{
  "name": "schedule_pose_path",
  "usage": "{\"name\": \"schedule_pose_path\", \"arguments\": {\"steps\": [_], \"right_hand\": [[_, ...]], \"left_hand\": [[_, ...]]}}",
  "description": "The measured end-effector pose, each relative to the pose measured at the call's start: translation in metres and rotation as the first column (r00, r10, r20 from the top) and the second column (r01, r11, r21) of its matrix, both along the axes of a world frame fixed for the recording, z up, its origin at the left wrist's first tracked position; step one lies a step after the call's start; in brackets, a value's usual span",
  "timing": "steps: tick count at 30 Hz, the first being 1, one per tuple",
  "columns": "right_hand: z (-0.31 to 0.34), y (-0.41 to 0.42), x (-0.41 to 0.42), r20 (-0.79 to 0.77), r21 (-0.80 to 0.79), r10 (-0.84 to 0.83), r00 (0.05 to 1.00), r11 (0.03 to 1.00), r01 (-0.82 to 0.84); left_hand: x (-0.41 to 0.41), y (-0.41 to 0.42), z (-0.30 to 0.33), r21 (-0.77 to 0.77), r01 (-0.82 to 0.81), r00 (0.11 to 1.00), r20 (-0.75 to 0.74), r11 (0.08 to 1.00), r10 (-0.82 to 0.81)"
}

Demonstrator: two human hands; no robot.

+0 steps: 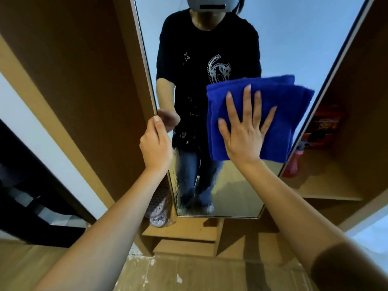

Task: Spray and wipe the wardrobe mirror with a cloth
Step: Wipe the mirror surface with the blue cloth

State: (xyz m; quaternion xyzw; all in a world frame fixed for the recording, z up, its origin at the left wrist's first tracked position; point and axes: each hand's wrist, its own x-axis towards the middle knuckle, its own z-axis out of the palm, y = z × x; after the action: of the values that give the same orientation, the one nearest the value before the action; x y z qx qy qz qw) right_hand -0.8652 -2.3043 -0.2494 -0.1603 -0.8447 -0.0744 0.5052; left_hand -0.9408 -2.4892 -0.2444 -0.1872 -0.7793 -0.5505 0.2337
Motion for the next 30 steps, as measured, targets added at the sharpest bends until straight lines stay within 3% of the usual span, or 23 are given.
{"name": "schedule_pose_path", "arguments": {"steps": [4, 10, 13, 17, 23, 30], "right_hand": [[0.022, -0.027, -0.02, -0.087, -0.007, -0.04, 0.995, 0.999, 0.039], [-0.073, -0.055, -0.026, 0.211, 0.179, 0.026, 0.977, 0.982, -0.065], [-0.096, -0.061, -0.024, 0.271, 0.163, 0.045, 0.962, 0.982, -0.092], [-0.073, -0.063, -0.026, 0.262, 0.148, 0.051, 0.964, 0.985, -0.093], [-0.017, -0.092, -0.047, 0.123, 0.018, 0.066, 0.99, 0.998, -0.068], [-0.105, -0.098, -0.044, 0.251, 0.147, 0.019, 0.968, 0.988, -0.057]], "left_hand": [[-0.003, -0.005, 0.0, 0.032, 0.028, 0.999, 0.019, 0.999, -0.028], [-0.009, -0.011, -0.001, 0.051, 0.092, 0.996, 0.013, 0.995, -0.092], [-0.008, -0.015, 0.001, 0.044, 0.123, 0.992, 0.031, 0.991, -0.125], [-0.007, -0.014, 0.004, 0.05, 0.142, 0.989, 0.031, 0.989, -0.143], [-0.013, -0.019, 0.006, 0.104, 0.206, 0.971, 0.104, 0.973, -0.217], [-0.022, -0.023, 0.011, 0.199, 0.266, 0.925, 0.221, 0.943, -0.308]]}}
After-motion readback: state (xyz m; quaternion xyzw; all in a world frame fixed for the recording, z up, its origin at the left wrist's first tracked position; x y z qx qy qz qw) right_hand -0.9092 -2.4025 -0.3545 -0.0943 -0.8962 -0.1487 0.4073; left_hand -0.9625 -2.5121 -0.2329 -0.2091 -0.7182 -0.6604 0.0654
